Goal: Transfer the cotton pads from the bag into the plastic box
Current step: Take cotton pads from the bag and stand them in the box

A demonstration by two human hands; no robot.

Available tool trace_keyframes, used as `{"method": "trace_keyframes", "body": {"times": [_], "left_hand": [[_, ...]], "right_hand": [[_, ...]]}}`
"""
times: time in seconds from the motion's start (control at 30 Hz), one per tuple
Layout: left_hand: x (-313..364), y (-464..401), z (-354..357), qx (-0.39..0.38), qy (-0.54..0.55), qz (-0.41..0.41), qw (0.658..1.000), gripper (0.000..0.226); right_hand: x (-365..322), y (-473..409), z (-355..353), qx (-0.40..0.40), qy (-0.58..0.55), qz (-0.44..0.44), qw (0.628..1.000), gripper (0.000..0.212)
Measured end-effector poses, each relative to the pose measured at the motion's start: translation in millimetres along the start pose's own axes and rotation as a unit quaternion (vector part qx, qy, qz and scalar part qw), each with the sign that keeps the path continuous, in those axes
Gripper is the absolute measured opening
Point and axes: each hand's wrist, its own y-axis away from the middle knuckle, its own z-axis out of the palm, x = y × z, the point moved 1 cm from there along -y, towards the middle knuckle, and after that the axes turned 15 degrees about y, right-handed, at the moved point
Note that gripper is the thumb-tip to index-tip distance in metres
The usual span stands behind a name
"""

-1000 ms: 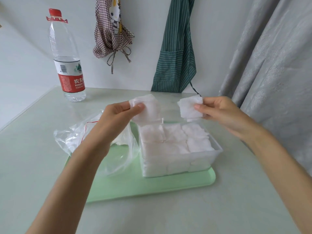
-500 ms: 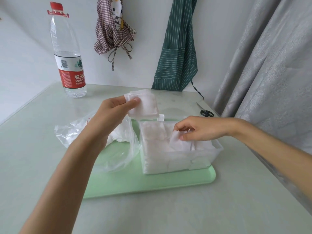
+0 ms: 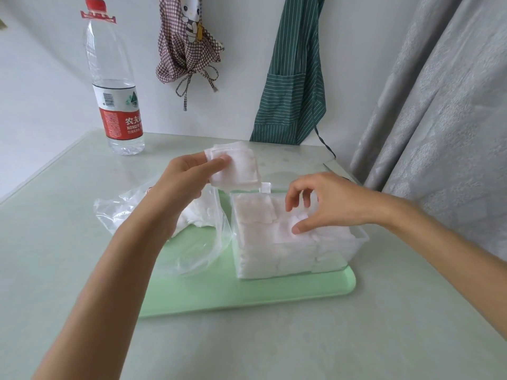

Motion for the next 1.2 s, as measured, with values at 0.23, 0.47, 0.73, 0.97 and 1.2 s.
{"method": "trace_keyframes", "body": {"times": [0.23, 0.47, 0.73, 0.97, 1.2], "left_hand": [[-2.4, -1.4, 1.1, -0.004, 0.004, -0.012, 1.000, 0.018], [-3.3, -2.7, 4.9, -0.010, 0.044, -0.056, 0.997, 0.017], [0.6, 9.5, 19.1, -0.068, 0.034, 0.019, 0.997, 0.014], [1.3, 11.2, 46.3, -0.065, -0.015, 0.062, 0.996, 0.007], [-1.0, -28.6, 73.3, -0.077, -0.215, 0.014, 0.973, 0.021]], "right_hand": [[3.0, 0.2, 9.1, -0.053, -0.013, 0.011, 0.998, 0.017], [6.3, 2.0, 21.2, -0.017, 0.062, 0.009, 0.998, 0.019], [-16.8, 23.4, -0.8, 0.168, -0.419, 0.156, 0.879, 0.029], [-24.8, 27.8, 2.0, 0.029, -0.656, 0.101, 0.748, 0.042], [4.2, 7.8, 18.0, 0.223, -0.333, 0.258, 0.879, 0.026]]}}
